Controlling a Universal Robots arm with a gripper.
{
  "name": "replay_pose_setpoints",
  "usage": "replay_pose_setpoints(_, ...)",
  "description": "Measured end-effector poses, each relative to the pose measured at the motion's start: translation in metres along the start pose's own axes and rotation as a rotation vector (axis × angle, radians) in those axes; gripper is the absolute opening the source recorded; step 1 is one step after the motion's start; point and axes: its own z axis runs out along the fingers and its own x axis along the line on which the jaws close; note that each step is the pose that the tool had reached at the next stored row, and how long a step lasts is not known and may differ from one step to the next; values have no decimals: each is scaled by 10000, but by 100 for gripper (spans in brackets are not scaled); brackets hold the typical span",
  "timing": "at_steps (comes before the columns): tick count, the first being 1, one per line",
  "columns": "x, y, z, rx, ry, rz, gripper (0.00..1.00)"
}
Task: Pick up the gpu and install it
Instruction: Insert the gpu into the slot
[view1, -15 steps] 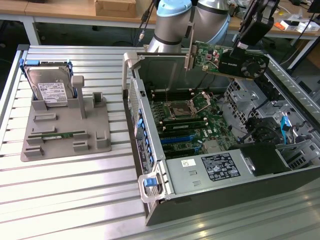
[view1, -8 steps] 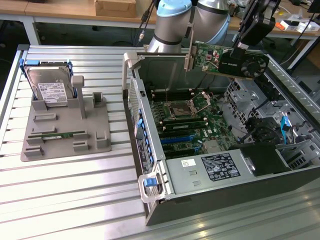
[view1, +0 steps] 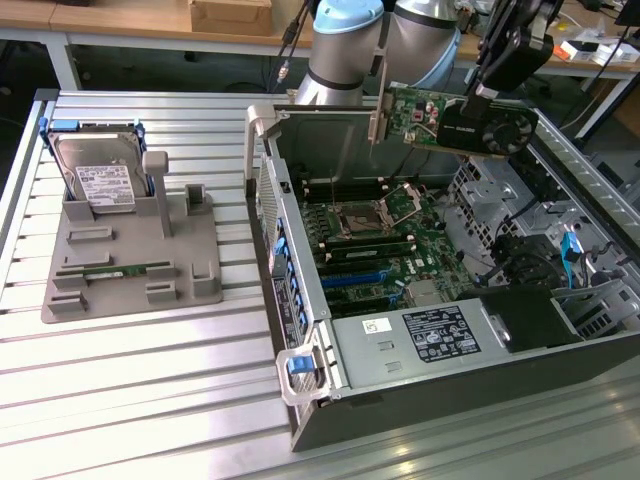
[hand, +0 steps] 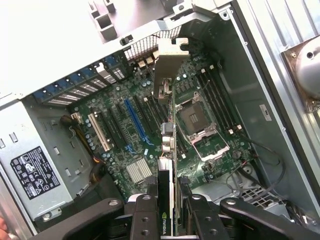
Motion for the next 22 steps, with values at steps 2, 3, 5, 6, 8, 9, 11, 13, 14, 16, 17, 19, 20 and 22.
replay_pose_setpoints(2, 0, 0, 0, -2, 3, -88, 27)
replay_pose_setpoints(3, 0, 0, 0, -4, 5, -151, 27)
replay_pose_setpoints(5, 0, 0, 0, -6, 8, -250, 27)
replay_pose_setpoints(6, 0, 0, 0, -7, 10, -291, 27)
replay_pose_setpoints(8, 0, 0, 0, -10, 14, -390, 27)
replay_pose_setpoints(9, 0, 0, 0, -10, 14, -426, 27)
replay_pose_setpoints(11, 0, 0, 0, -13, 18, -532, 27)
replay_pose_setpoints(13, 0, 0, 0, -17, 23, -673, 27)
replay_pose_setpoints(14, 0, 0, 0, -17, 25, -715, 27)
replay_pose_setpoints(16, 0, 0, 0, -19, 26, -767, 27)
replay_pose_setpoints(17, 0, 0, 0, -20, 28, -815, 27)
replay_pose_setpoints(19, 0, 0, 0, -23, 33, -937, 27)
replay_pose_setpoints(20, 0, 0, 0, -24, 35, -989, 27)
replay_pose_setpoints(22, 0, 0, 0, -26, 40, -1105, 27)
